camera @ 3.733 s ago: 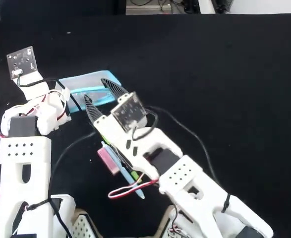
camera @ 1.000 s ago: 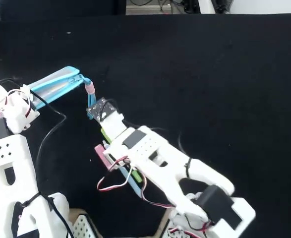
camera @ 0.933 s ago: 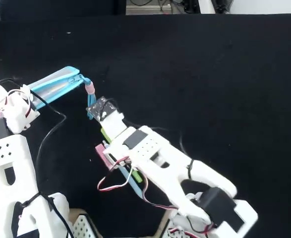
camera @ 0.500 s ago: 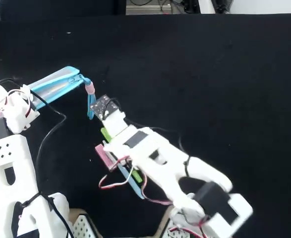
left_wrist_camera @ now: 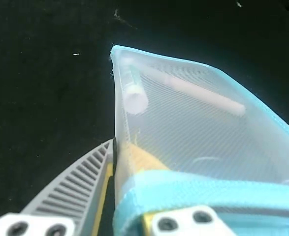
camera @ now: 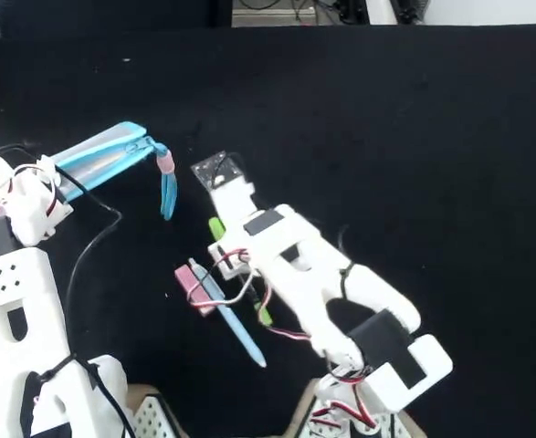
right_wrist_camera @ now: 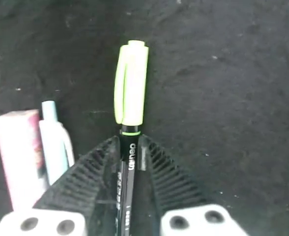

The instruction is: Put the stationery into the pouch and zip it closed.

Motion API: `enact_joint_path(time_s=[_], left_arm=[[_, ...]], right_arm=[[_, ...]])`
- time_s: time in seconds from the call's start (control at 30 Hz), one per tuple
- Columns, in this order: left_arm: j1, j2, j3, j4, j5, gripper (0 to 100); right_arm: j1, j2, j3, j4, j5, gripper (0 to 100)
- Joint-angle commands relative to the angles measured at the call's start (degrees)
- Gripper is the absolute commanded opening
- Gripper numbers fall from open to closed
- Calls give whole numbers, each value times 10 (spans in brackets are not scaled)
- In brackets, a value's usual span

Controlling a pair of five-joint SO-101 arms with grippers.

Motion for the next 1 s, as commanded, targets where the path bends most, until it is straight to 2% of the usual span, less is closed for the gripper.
enact_joint_path(time_s=[0.0, 0.1, 0.23, 0.3, 0.4, 0.47, 0.67, 0.83, 0.97], left_arm=[[-3, -4, -32, -6, 2, 30], [-3, -4, -32, -6, 2, 30], [7, -4, -32, -6, 2, 30], [15, -4, -31, -5, 2, 30], [22, -4, -31, -5, 2, 30], [22, -4, -31, -5, 2, 30], [21, -4, -31, -4, 2, 30], [21, -4, -31, 3, 2, 30], [22, -4, -31, 3, 2, 30]], right_arm=[[62, -21, -36, 32, 0, 11], [153, -74, -51, 98, 5, 11], [258, -131, -68, 207, 84, 11], [297, -131, -55, 218, 130, 11], [332, -107, -22, 178, 171, 13], [340, -83, -9, 159, 182, 39], [309, -24, -36, 169, 185, 241], [273, -18, -146, 278, 181, 214], [273, 17, -223, 295, 181, 185]])
